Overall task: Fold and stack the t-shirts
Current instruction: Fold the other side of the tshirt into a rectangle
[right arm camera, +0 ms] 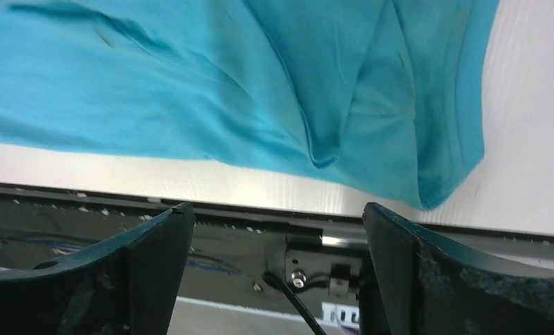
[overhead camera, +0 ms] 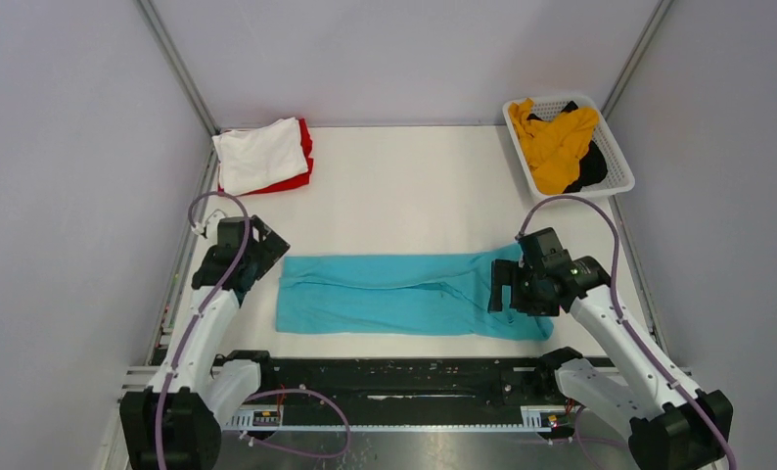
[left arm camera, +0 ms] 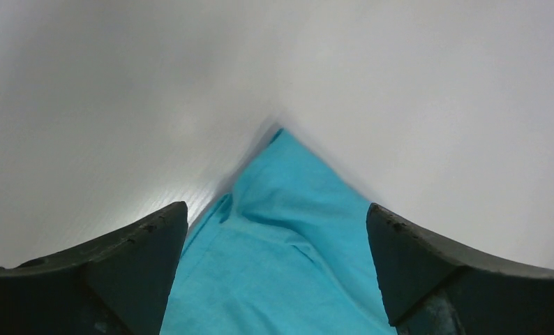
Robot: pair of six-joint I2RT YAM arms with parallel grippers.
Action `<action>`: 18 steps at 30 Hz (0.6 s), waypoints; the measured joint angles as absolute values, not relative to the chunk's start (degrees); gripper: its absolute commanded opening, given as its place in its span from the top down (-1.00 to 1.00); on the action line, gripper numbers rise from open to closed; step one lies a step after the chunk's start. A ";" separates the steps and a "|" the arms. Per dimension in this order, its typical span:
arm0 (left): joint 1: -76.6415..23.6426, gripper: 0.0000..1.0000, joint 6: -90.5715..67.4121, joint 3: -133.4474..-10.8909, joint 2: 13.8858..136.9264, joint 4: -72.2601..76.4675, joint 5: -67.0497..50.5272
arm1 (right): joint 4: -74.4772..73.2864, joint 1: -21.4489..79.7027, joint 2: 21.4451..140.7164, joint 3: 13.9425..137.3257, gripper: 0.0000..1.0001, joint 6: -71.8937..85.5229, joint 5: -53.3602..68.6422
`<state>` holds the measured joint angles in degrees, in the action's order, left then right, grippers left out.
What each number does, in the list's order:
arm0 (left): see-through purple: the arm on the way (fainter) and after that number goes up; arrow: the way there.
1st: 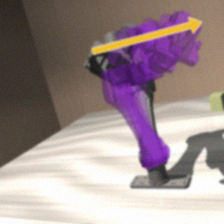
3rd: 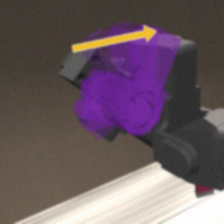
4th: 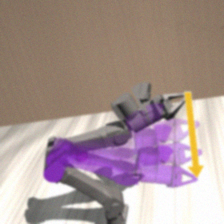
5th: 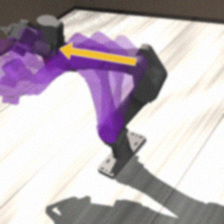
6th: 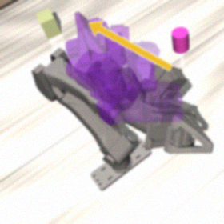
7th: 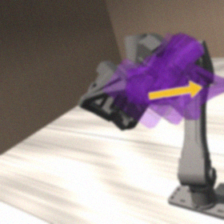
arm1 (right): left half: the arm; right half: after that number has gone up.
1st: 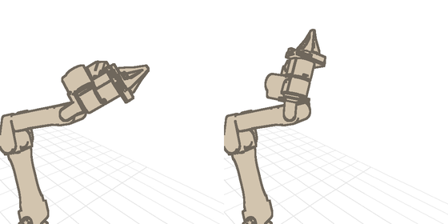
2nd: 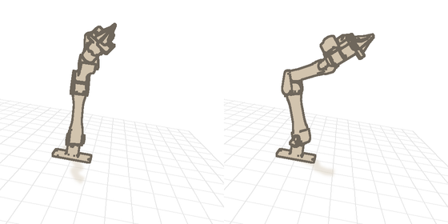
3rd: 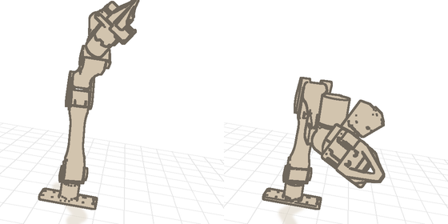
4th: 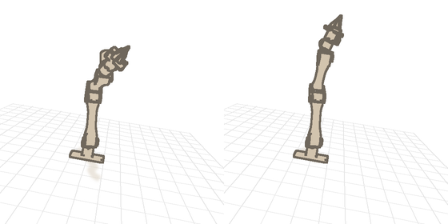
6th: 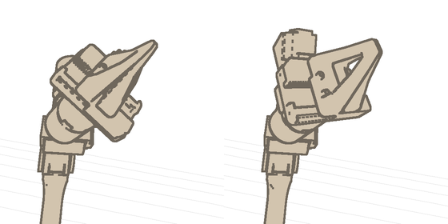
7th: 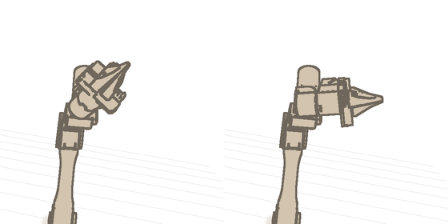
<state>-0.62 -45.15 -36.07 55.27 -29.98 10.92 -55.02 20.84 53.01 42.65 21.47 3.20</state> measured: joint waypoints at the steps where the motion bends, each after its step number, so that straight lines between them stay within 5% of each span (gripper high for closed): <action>1: -0.62 -0.98 -45.12 -36.34 53.49 -29.93 10.48 | -53.80 20.84 52.36 42.65 -0.99 21.56 3.16; 6: -0.78 -0.98 -45.17 -36.86 53.84 -25.28 1.26 | -42.78 20.84 56.88 42.76 -0.99 23.64 4.16; 18: -5.15 -0.98 -44.71 -36.84 72.93 -17.89 -10.79 | -26.65 20.64 89.19 53.01 -0.99 24.36 10.48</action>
<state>-5.15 -44.71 -36.84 72.93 -17.89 -10.79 -26.65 20.64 89.19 53.01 24.36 10.48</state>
